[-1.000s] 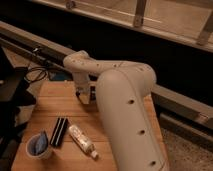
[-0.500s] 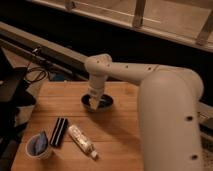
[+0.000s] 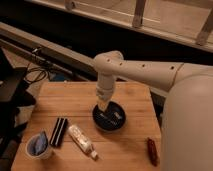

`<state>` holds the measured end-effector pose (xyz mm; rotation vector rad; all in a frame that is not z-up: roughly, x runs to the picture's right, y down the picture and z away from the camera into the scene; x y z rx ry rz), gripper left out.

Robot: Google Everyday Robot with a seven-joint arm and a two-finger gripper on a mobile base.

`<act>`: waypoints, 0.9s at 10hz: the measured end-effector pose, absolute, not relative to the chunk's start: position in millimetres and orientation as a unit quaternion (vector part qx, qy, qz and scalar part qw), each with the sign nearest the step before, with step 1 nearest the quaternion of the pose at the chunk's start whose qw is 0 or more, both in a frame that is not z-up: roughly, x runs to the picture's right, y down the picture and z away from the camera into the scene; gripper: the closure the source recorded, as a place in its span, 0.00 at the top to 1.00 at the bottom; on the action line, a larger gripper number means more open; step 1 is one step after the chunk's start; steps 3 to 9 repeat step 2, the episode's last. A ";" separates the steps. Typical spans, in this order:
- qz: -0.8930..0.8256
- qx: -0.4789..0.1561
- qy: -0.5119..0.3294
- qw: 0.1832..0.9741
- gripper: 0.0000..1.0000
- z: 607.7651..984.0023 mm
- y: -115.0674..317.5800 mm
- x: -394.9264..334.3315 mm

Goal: Drag the ceramic bowl in a circle

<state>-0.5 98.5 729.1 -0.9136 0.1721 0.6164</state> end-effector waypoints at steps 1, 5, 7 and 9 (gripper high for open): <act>0.304 -0.434 0.094 0.843 0.23 730.7 99.0 5.0; 0.303 -0.429 0.086 0.846 0.24 733.0 96.3 7.5; 0.303 -0.429 0.086 0.846 0.24 733.0 96.3 7.5; 0.303 -0.429 0.086 0.846 0.24 733.0 96.3 7.5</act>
